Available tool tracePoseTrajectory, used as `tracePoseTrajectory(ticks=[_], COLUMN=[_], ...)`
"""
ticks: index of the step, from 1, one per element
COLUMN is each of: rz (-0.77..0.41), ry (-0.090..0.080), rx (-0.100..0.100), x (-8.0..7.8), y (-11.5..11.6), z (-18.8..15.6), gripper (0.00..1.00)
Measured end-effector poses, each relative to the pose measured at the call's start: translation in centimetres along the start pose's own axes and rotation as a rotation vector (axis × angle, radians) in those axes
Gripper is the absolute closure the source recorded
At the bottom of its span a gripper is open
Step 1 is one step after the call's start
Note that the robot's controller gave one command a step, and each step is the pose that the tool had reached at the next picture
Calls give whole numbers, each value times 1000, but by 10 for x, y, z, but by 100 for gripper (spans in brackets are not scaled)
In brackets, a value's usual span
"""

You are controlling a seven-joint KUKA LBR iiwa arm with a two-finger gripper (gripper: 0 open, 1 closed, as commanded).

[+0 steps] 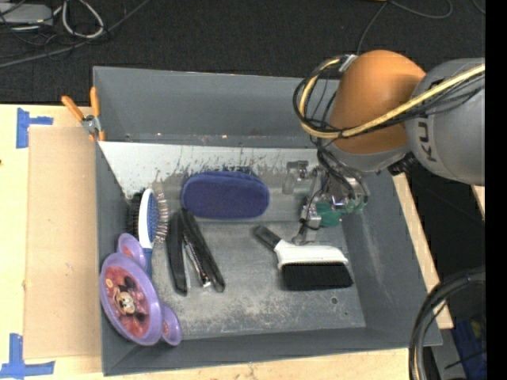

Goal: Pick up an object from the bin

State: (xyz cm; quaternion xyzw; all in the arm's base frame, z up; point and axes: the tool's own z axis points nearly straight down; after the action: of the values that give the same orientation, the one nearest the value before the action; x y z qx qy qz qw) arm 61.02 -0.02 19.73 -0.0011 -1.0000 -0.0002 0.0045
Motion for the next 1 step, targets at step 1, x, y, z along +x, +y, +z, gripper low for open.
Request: tracePoseTrajectory(ticks=[1], rz=[0], ry=[-8], rx=[0], x=[-1], y=[0], z=[-5], gripper=[0])
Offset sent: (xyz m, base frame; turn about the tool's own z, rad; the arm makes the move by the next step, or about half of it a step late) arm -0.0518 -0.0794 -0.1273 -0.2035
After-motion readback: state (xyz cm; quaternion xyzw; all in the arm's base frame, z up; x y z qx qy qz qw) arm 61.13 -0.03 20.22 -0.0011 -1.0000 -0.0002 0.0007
